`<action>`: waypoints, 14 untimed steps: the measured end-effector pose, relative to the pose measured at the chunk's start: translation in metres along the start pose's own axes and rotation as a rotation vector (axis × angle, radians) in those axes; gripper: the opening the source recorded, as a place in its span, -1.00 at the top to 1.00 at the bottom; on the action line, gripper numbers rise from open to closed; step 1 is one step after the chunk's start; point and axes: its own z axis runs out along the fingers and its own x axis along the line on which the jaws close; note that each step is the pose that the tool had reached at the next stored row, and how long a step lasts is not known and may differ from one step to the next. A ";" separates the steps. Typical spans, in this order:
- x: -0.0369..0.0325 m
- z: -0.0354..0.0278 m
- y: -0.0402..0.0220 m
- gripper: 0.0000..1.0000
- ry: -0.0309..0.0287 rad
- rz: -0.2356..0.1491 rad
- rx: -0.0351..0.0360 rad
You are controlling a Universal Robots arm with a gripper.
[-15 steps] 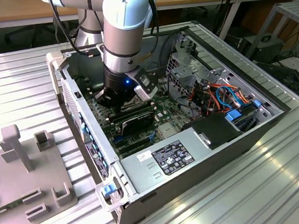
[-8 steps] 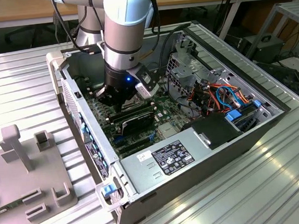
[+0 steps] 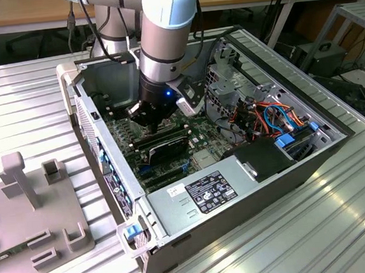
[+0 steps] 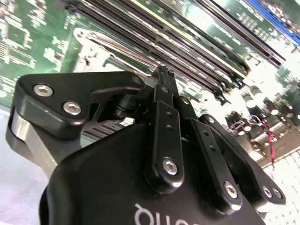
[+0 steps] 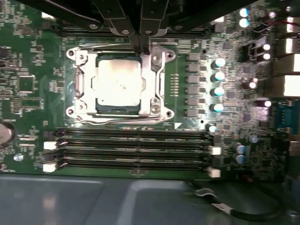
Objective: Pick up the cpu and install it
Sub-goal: 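Install the second cpu locking lever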
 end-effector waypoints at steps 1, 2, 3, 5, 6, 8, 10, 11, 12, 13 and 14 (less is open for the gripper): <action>-0.0022 0.0000 0.0000 0.79 0.0000 0.000 -0.0001; -0.0049 0.0001 -0.0001 0.79 0.0000 0.000 0.0000; -0.0068 0.0000 -0.0002 0.79 0.0000 0.000 0.0000; -0.0081 0.0001 0.0006 0.79 0.0000 0.000 0.0000; -0.0089 0.0002 0.0016 0.79 -0.0001 0.000 -0.0001; -0.0098 0.0004 0.0038 0.79 -0.0001 0.000 -0.0001; -0.0102 0.0006 0.0068 0.79 0.0000 0.000 0.0000; -0.0103 0.0008 0.0109 0.79 0.0000 0.000 -0.0001; -0.0106 0.0004 0.0136 0.79 0.0000 0.000 0.0000; -0.0108 -0.0012 0.0142 0.79 0.0001 0.000 0.0002; -0.0109 -0.0027 0.0148 0.79 0.0000 0.000 0.0001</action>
